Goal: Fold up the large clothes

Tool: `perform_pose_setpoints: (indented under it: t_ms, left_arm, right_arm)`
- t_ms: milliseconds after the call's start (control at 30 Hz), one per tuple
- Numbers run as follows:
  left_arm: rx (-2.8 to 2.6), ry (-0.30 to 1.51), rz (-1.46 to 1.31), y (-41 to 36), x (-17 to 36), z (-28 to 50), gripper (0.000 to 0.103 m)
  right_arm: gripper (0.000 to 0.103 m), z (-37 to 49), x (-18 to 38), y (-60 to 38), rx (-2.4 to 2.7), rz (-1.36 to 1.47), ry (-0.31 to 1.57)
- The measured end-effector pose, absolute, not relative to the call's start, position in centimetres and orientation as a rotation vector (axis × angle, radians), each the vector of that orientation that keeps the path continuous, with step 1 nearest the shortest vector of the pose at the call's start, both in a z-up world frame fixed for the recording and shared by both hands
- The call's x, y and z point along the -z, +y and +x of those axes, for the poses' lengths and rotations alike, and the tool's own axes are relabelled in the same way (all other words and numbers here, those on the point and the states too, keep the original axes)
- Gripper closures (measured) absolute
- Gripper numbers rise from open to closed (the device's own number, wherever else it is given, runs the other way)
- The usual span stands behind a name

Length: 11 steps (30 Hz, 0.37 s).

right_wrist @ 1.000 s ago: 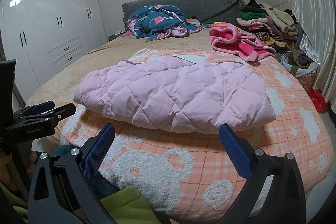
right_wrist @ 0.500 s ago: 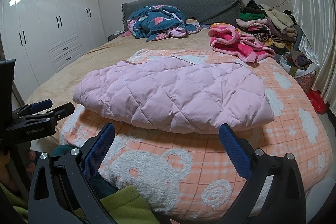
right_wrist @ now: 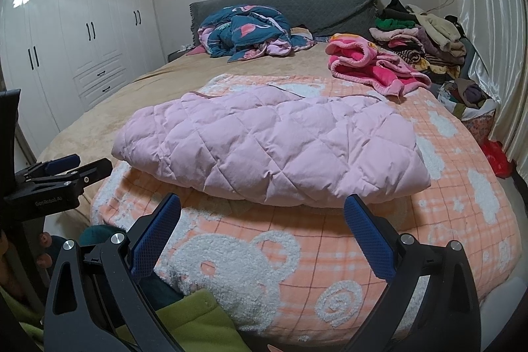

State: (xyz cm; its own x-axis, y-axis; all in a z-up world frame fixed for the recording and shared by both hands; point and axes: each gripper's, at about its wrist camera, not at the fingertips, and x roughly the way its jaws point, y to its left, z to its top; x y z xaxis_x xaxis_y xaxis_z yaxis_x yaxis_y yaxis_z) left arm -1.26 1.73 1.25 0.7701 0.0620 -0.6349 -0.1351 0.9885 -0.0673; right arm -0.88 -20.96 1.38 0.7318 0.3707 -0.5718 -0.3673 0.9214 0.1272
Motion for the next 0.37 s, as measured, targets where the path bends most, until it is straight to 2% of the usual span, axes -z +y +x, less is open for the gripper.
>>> perform_pose_setpoints:
  t_ms: [167,300,367]
  left_arm:
    - [-0.141,0.705,-0.128,2.7,-0.8,-0.6,0.009]
    - [-0.205,0.738,-0.190,6.9,0.3,1.5,0.009]
    - [-0.292,0.744,-0.233,10.7,0.7,3.0,0.009]
  right_arm:
    - [0.004,-0.4,-1.0,-23.2,-0.353,0.052,0.618]
    - [0.004,1.4,0.9,-30.1,-0.155,0.130,0.612]
    - [0.004,2.7,3.0,-36.9,0.086,0.161,0.632]
